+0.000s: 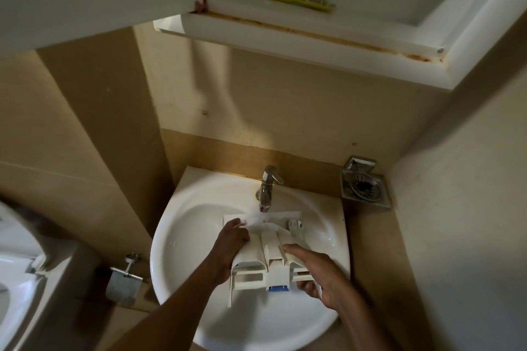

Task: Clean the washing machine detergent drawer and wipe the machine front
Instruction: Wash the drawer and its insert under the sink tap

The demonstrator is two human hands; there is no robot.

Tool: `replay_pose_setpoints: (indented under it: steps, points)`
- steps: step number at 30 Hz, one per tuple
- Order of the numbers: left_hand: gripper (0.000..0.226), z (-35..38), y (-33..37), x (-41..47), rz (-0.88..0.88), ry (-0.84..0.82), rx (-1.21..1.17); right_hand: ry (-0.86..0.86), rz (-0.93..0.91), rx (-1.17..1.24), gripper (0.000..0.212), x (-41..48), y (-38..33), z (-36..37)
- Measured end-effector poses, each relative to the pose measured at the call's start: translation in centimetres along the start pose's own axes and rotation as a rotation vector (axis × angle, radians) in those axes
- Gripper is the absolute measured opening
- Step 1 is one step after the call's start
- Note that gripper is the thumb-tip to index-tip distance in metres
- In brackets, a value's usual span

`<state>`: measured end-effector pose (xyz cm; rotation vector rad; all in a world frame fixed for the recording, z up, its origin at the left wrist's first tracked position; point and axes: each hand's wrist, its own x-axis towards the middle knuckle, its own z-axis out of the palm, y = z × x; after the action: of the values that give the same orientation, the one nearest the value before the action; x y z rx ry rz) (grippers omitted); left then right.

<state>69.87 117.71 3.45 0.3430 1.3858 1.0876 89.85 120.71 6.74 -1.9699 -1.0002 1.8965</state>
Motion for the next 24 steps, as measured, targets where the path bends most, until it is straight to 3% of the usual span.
replay_pose_setpoints:
  steps: [2,5,8,9,11,12,13,16,18,20,22,24]
  points:
    - [0.060,-0.8,0.0,-0.1,-0.026,-0.016,0.008,-0.053,-0.027,-0.017,0.048,-0.2,-0.6,0.4]
    - [0.035,-2.4,0.1,-0.6,-0.017,0.047,-0.030,-0.175,-0.059,0.059,0.039,-0.3,-1.8,0.8]
    - [0.024,-3.0,0.5,-1.5,-0.052,0.041,-0.144,-0.257,-0.052,0.338,0.041,-0.7,-2.2,0.8]
    - [0.031,-3.3,0.5,-1.6,-0.076,0.018,-0.203,-0.269,-0.052,0.486,0.044,-1.2,-1.8,0.8]
    - [0.080,-3.8,-0.3,-0.8,-0.137,-0.018,-0.314,-0.292,-0.065,0.800,0.054,-2.0,-0.4,1.3]
    - [0.094,-3.8,-0.9,-0.4,-0.132,-0.025,-0.332,-0.308,-0.092,0.889,0.059,-2.5,0.4,2.0]
    - [0.087,-3.4,-1.0,-0.6,-0.113,-0.013,-0.330,-0.307,-0.135,0.908,0.064,-2.8,1.4,2.9]
    - [0.017,-1.5,-0.8,-2.9,0.043,0.113,-0.222,-0.176,-0.306,0.809,0.088,-3.9,2.6,6.4]
    - [0.022,-0.7,-1.0,-3.8,0.078,0.126,-0.169,-0.013,-0.417,0.725,0.086,-4.2,2.8,8.3]
    - [0.022,-0.3,-1.3,-4.1,0.084,0.142,-0.154,0.145,-0.468,0.694,0.055,-4.6,2.7,9.8]
    - [0.010,-0.6,-1.8,-4.2,0.038,0.156,-0.088,0.176,-0.433,0.714,0.040,-4.8,2.3,10.3]
    - [0.018,-1.2,-2.2,-3.6,-0.007,0.141,0.140,0.158,-0.389,0.710,0.033,-5.3,1.7,10.1]
